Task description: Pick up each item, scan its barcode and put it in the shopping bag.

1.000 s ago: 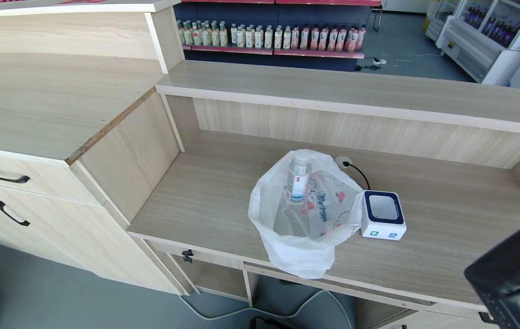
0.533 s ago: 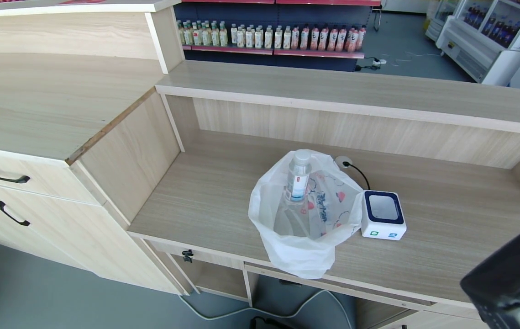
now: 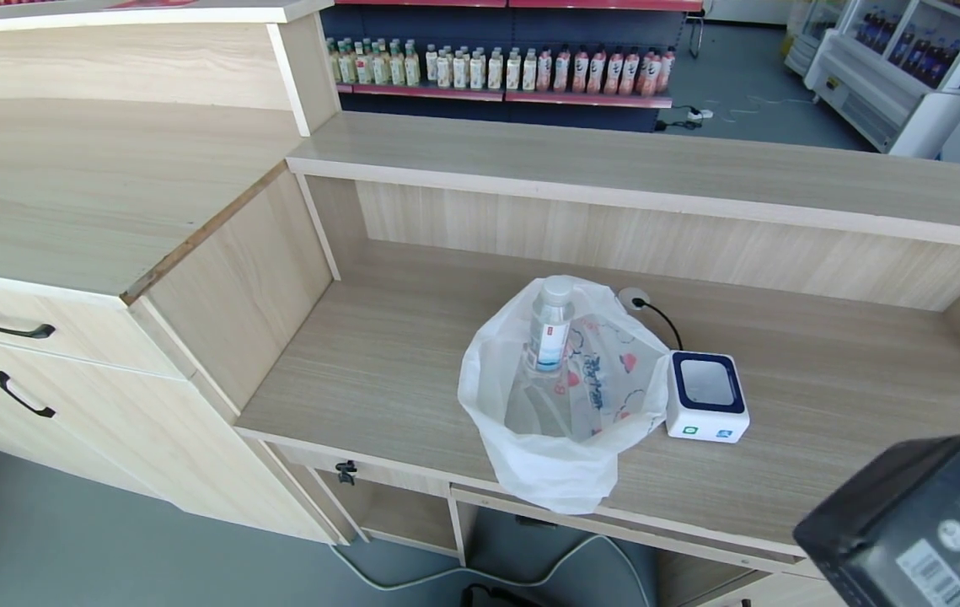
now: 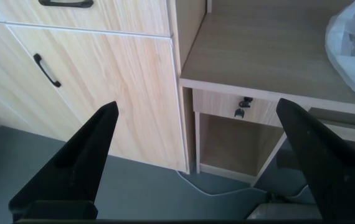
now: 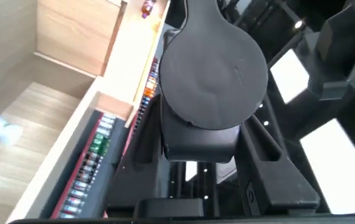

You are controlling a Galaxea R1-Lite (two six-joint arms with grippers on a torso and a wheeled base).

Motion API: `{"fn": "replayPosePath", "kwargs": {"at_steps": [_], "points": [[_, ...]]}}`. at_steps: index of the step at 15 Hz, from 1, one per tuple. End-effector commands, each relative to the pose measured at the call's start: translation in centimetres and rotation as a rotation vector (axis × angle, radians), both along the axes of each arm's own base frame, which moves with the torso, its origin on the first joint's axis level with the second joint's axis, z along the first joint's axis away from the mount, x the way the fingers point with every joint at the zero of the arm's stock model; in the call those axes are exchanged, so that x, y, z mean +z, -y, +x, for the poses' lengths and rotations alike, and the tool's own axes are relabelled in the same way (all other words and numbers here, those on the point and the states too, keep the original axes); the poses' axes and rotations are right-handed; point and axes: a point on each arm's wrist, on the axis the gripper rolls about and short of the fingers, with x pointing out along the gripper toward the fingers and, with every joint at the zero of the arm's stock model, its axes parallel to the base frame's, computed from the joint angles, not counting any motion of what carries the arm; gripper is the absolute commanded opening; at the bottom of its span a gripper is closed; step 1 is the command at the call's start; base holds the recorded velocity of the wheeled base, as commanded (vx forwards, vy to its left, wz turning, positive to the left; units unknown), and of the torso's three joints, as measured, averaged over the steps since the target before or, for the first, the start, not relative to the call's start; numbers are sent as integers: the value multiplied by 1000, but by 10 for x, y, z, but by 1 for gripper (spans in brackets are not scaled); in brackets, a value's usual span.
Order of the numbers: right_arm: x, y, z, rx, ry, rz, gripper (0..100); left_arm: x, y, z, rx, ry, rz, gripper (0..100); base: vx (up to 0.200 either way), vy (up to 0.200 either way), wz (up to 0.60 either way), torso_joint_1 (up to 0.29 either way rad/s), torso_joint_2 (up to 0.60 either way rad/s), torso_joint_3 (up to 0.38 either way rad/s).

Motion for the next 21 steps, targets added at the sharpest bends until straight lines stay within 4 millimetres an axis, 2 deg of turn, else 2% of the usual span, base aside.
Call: {"fn": "replayPosePath", "kwargs": {"at_steps": [1,5,7,9,12,16,19,20,21], "points": [[2,-10,45,-173,-388,24,0,0,0,0,2,1,0,100,0,0,0,0,0,0],[10,26,68,-514,-692,301,0,0,0,0,0,1,0,100,0,0,0,0,0,0],[13,43,70,-563,-712,383,0,0,0,0,0,1,0,100,0,0,0,0,0,0],[13,59,75,-581,-807,464,0,0,0,0,0,1,0,100,0,0,0,0,0,0],[6,75,81,-669,-921,575,0,0,0,0,0,1,0,100,0,0,0,0,0,0],[0,82,79,-712,-1040,700,0,0,0,0,0,1,0,100,0,0,0,0,0,0],[0,84,82,-719,-1383,1106,0,0,0,0,0,1,0,100,0,0,0,0,0,0],[-2,87,86,-734,-1448,1204,0,0,0,0,0,1,0,100,0,0,0,0,0,0],[-5,92,95,-739,-1561,1386,0,0,0,0,0,1,0,100,0,0,0,0,0,0]]}}
